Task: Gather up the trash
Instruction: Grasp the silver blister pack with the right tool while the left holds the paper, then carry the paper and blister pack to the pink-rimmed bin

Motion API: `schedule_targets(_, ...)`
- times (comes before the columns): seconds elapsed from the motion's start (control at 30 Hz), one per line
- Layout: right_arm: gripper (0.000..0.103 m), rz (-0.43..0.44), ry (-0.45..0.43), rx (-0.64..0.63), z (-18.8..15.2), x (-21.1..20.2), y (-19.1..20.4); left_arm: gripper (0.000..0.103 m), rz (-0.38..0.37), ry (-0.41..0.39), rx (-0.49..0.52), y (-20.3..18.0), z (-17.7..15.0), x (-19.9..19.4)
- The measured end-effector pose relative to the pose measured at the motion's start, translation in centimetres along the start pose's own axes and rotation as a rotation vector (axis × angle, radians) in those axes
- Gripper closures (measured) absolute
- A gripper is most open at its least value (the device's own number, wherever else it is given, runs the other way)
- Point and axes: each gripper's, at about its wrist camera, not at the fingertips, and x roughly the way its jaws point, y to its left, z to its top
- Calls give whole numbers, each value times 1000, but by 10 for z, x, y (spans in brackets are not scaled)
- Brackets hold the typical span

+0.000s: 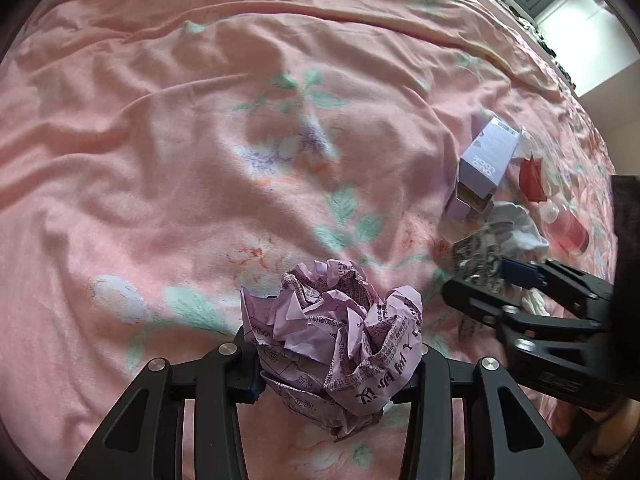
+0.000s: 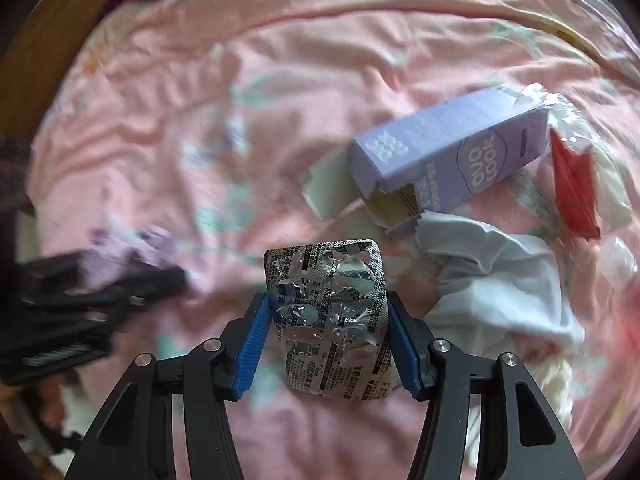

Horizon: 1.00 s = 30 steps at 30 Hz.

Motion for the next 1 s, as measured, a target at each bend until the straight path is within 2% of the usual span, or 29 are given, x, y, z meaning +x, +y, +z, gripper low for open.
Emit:
schedule_targets(0.1,47,43,-44,20,-5,-23,2,59,-9,-5,0,-1,-1,0)
schedule_targets(0.3,47,97,-73,27,-16,-57,15,59,-22,-26,-6,0,-10,-9)
schedule_targets(0.5,47,159,-52,-27,-36,-67,58,59,-11,-61,-66,29,-45,-37)
schedule_targets(0.67,47,215,-19,-99,-56,-64,116,59,24,-82,-192,85,-101,-70)
schedule_targets(0.87,47,297,49,-237,-86,-54,206,59,130,-71,-386,174,-201,-116)
schedule_targets(1.0,47,345,123,-366,-116,-44,274,59,171,-50,-521,217,-276,-137)
